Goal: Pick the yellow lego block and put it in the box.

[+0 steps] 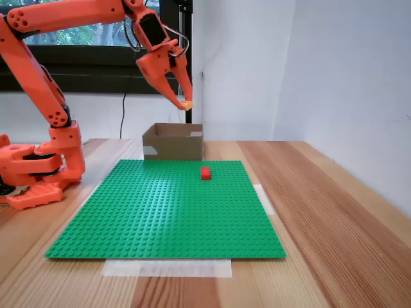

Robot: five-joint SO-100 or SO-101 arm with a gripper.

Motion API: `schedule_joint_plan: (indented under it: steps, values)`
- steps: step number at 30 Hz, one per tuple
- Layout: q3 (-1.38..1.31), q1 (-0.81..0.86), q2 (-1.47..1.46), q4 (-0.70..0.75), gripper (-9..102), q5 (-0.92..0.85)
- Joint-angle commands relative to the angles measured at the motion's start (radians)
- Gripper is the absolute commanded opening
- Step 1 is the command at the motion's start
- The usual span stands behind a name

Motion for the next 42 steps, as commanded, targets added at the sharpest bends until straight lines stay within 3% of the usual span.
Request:
schedule_joint_plan:
  steps: [1,15,31,42]
  values:
    - [-0.006,-0.08,0.035,0.003,-1,0.005]
    - [0.021,-0.238,-0.094,-0.106,-1,-0.005]
    - [-0.305,-0.331,-0.563,-0.055,-1,0.112]
    - [-0.328,-0.35,-0.724,-0.103,-1,0.144]
